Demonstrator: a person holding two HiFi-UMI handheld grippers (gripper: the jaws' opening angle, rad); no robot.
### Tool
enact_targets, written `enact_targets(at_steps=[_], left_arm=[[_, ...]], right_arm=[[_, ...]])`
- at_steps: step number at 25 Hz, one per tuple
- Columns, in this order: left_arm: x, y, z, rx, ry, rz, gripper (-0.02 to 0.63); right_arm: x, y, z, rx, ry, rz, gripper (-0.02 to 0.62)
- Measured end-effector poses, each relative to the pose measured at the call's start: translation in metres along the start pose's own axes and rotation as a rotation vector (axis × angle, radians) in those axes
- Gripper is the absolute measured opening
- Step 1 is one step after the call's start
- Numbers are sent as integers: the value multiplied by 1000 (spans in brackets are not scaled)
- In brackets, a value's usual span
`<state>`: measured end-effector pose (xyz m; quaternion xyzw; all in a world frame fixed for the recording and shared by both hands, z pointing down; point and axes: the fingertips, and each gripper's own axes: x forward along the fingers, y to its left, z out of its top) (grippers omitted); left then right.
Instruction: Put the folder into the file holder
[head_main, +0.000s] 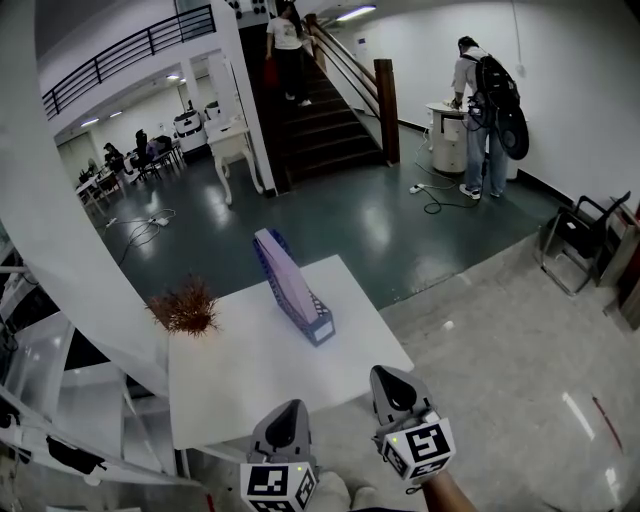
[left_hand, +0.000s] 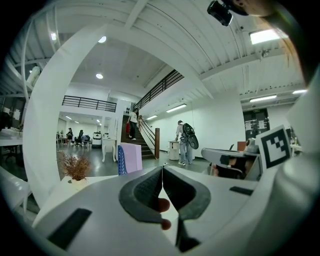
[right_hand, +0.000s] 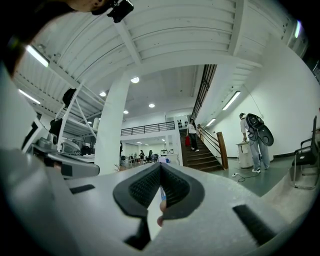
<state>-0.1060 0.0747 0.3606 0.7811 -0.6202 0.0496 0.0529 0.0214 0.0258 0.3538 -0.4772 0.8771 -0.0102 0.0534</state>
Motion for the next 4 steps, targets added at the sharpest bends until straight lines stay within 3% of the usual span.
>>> enact_targets(at_steps=[4], left_arm=[[5,10,-3,2,9,-25,6]], right_arm=[[10,8,4,-12,44,11,0]])
